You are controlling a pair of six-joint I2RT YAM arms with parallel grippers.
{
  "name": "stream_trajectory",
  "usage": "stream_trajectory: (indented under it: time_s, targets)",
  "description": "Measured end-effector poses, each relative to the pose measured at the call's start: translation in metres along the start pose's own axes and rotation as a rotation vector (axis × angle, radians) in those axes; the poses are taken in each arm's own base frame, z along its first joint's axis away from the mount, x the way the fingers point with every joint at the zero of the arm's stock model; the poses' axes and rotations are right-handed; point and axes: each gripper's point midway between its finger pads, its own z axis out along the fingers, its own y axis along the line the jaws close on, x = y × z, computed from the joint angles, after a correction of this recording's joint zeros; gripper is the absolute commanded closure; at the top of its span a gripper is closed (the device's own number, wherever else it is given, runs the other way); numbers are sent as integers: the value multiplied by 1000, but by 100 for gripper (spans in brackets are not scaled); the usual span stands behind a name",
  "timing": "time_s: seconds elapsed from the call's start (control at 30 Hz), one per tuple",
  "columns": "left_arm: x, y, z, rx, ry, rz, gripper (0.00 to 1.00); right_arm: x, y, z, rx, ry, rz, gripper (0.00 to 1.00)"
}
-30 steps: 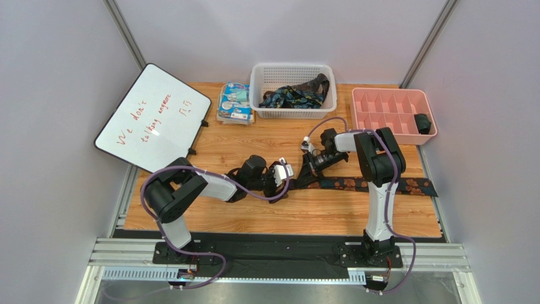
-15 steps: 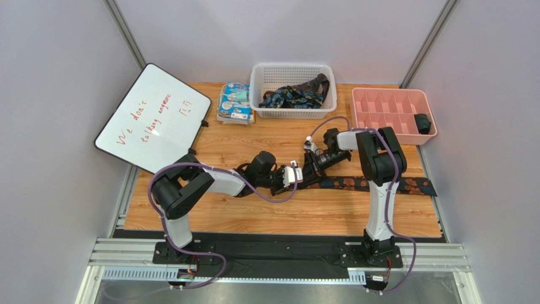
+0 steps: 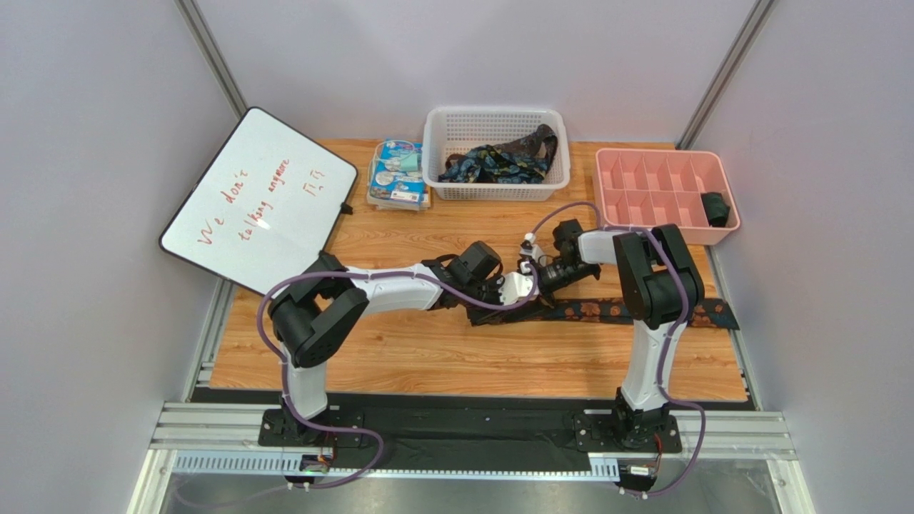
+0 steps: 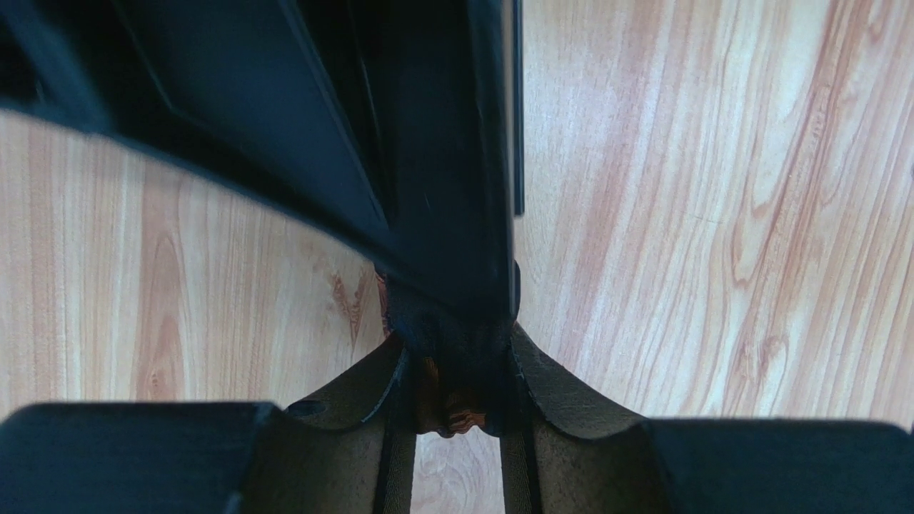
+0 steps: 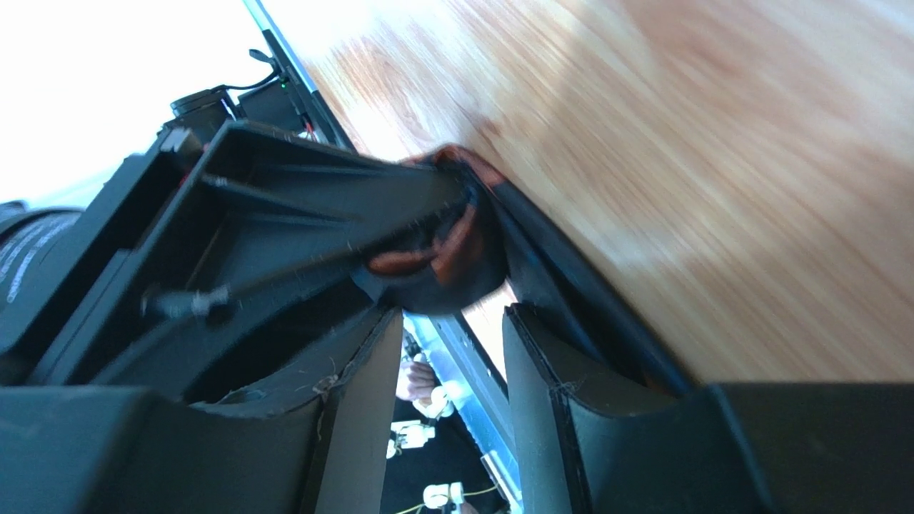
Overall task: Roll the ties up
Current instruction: Roll the tie at the center of the board.
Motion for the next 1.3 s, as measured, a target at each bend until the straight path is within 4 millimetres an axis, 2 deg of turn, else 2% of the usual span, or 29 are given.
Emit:
stream_trajectory:
  time_s: [0.07, 0.17, 0.2, 0.27, 0.3, 0.33, 0.37, 0.47, 0.67, 0.9, 1.03, 1.13, 1.17, 1.23, 1.3]
  targets:
    - [0, 0, 1, 3, 22, -22, 66, -2, 2, 6, -2, -1, -6, 55]
    - [2, 3, -1, -11, 55, -45, 66, -8, 6, 12, -6, -14, -23, 62]
    - [3, 4, -2, -17, 62, -47, 66, -9, 7, 13, -8, -18, -23, 74]
    - [5, 6, -3, -28, 75, -50, 65, -12, 9, 14, -12, -24, -28, 90]
    - [5, 6, -3, -30, 78, -50, 61, -12, 11, 15, -19, -23, -23, 100]
    - [5, 6, -3, -32, 80, -50, 58, -13, 12, 16, -23, -23, -24, 100]
    - [6, 6, -3, -33, 81, -49, 48, -13, 12, 16, -24, -23, -24, 100]
    - [9, 3, -4, -32, 64, -51, 36, -13, 8, 18, -12, -21, -18, 100]
    - [22, -7, -19, -28, -56, -88, 28, -12, -10, 20, -28, -5, -4, 100]
    - [23, 3, -18, -74, -221, -95, 28, -23, -15, 15, -53, 7, -49, 100]
    - [11, 11, -6, -83, -294, -54, 30, -25, -15, 15, -68, 17, -63, 100]
    - [3, 13, 0, -67, -324, -30, 45, -26, -15, 15, -78, 22, -71, 100]
    - [1, 14, 2, -62, -331, -17, 59, -26, -15, 15, -81, 22, -73, 100]
    - [-2, 18, 4, -65, -328, 3, 70, -25, -15, 14, -89, 24, -80, 100]
    - [-2, 19, 4, -53, -310, 20, 77, -25, -14, 13, -99, 22, -80, 84]
